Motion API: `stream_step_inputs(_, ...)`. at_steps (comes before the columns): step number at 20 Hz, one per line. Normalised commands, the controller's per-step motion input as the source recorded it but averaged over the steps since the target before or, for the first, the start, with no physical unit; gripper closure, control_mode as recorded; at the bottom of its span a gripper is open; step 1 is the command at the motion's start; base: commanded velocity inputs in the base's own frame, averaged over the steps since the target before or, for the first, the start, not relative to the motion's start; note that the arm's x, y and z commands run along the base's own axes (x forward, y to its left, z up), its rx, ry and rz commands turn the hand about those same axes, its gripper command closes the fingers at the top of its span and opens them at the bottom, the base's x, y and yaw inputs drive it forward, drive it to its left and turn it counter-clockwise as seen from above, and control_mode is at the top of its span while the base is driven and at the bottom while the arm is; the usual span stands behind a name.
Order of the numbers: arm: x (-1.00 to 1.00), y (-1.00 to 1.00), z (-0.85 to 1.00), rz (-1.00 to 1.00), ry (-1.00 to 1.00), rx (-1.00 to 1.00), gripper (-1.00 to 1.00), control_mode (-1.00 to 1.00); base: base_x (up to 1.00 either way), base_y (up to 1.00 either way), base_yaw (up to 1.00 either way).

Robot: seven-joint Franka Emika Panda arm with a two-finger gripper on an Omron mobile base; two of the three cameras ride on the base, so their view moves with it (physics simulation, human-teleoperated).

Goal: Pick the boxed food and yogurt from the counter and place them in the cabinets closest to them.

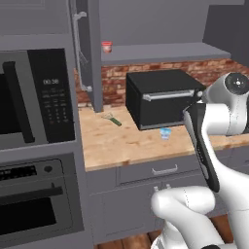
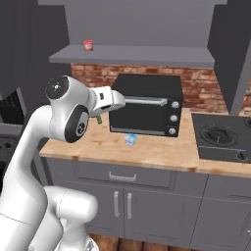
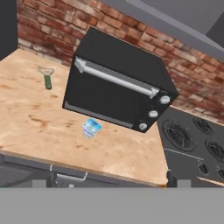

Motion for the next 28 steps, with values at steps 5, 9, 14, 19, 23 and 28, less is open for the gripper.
stream_step_inputs(5,0.0,0.0,0.0,0.0,0.0,0.0,-1.0,1.0,0.55,0.05,0.0)
stream_step_inputs(9,0.0,0.0,0.0,0.0,0.0,0.0,-1.0,1.0,0.5,0.05,0.0)
stream_step_inputs(14,0.0,0.0,0.0,0.0,0.0,0.0,-1.0,1.0,0.47,0.05,0.0)
stream_step_inputs(19,0.0,0.0,0.0,0.0,0.0,0.0,-1.0,1.0,0.48,0.06,0.0)
stream_step_inputs(23,0.0,0.0,0.0,0.0,0.0,0.0,-1.0,1.0,0.42,0.05,0.0)
stream_step_inputs(28,0.0,0.0,0.0,0.0,0.0,0.0,-1.0,-1.0,0.02,0.0,0.0)
